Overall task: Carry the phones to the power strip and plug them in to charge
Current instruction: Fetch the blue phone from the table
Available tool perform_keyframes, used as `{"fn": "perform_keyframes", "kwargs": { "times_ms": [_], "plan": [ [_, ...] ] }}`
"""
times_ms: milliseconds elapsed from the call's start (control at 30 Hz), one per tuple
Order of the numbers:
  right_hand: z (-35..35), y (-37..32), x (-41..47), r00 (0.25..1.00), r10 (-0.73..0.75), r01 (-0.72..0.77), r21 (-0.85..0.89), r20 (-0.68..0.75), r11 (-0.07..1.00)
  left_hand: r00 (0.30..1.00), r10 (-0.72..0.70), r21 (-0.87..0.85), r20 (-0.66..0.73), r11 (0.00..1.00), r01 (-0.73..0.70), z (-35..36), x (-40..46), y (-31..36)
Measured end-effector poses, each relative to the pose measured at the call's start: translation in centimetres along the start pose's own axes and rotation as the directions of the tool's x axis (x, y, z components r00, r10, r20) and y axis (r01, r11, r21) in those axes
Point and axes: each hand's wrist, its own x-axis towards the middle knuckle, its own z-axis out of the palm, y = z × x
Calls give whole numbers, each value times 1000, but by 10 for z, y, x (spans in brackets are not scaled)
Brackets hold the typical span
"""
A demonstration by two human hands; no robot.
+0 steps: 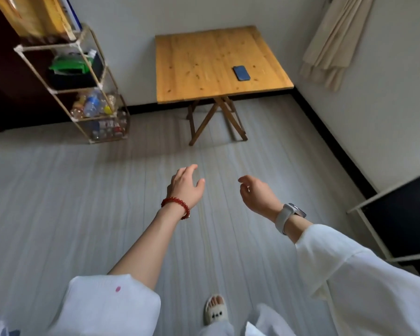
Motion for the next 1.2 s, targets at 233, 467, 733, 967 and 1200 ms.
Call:
{"fn": "perform_keyframes", "kwargs": {
  "times_ms": [233, 467, 733, 967, 1200],
  "plan": [
    [-39, -17, 175, 996, 11, -7, 41, -89, 999, 994, 112, 14, 0, 994, -112, -10, 190, 28],
    [-80, -11, 370, 995, 15, -6, 87, -103, 996, 994, 101, 28, 42, 994, -103, -1, 387, 60],
    [-121, -5, 546, 992, 112, -107, 92, -54, 990, 992, 68, 80, 106, 994, -76, 6, 573, 87],
    [-122, 29, 679, 964, 266, -264, 66, -23, 962, 965, 26, 127, 260, 990, -61, 47, 715, 81],
    [-104, 65, 798, 878, 479, -479, -13, 4, 878, 900, -42, 235, 434, 969, -68, 93, 830, 58]
  ]
}}
